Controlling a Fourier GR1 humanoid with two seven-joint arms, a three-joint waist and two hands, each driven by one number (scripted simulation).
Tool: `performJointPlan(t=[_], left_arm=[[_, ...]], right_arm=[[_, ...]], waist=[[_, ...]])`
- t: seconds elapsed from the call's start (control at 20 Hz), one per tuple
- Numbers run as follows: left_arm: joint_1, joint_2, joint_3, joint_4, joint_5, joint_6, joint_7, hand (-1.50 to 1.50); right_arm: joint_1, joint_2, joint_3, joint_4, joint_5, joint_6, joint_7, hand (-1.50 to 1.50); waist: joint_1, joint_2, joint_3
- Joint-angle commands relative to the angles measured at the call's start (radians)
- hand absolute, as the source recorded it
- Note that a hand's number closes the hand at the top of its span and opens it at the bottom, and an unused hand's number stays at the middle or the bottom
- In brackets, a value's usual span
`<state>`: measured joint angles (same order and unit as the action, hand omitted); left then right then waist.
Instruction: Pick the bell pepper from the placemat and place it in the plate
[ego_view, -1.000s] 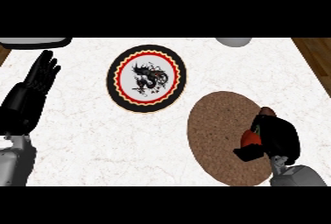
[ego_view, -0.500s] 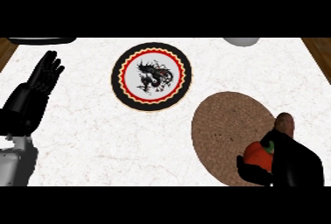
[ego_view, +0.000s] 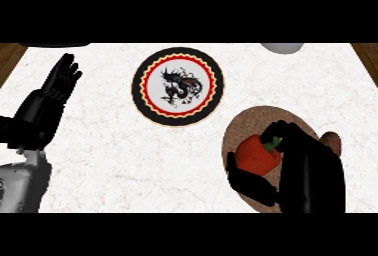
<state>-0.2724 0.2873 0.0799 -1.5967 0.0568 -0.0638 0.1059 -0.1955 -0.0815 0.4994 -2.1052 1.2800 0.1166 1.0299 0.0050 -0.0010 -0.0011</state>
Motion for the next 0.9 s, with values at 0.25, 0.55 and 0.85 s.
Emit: performJointPlan(t=[0.25,0.55,0.85], left_arm=[[0.005,0.017,0.031,-0.034,0.029,-0.038,0.038,0.00],[-0.025,0.016,0.032,0.013,0.007,-0.039,-0.005,0.00],[-0.050,-0.024,0.002,0.051,-0.024,-0.018,-0.032,0.00]], right_arm=[[-0.422,0.080,-0.051,0.294,-0.134,-0.041,0.115,1.50],[-0.635,0.081,-0.105,0.606,-0.264,-0.228,0.115,1.50],[-0.786,0.081,-0.131,0.938,-0.375,-0.426,0.033,1.50]], waist=[[0.011,0.002,0.001],[0.029,0.008,0.000],[0.045,0.016,0.000]])
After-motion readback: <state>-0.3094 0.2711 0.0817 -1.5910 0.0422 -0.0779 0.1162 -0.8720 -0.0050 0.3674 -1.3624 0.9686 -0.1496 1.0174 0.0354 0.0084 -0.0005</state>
